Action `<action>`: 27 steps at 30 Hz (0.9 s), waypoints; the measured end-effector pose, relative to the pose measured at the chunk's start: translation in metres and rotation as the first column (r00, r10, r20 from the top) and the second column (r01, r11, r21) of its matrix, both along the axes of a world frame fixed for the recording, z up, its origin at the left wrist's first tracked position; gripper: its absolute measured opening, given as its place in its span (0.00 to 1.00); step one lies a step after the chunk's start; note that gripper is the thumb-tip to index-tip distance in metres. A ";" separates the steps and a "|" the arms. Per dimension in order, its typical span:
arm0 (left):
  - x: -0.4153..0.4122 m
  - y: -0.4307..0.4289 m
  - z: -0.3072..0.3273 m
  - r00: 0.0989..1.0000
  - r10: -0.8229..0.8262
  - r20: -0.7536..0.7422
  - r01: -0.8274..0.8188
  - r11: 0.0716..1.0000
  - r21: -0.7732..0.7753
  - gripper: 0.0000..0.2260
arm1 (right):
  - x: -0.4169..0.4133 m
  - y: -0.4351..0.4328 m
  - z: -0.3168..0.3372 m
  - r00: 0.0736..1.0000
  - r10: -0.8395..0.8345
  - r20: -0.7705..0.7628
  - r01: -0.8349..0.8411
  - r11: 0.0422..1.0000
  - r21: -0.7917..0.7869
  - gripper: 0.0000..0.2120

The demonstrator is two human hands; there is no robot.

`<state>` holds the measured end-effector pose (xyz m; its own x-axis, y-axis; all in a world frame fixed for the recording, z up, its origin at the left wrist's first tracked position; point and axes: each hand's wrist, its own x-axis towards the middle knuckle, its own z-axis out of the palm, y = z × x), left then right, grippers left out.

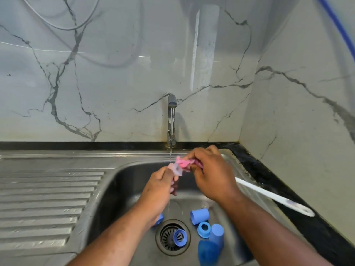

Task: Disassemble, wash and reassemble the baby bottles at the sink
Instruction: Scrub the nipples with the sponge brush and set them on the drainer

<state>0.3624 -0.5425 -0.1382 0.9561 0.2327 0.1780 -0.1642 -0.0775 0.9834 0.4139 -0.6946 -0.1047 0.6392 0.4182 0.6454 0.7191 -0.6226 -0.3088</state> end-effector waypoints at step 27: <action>0.002 0.008 -0.004 0.990 -0.047 0.135 0.067 0.988 -0.142 0.12 | -0.005 -0.005 0.007 0.996 -0.018 0.088 0.029 0.992 -0.124 0.17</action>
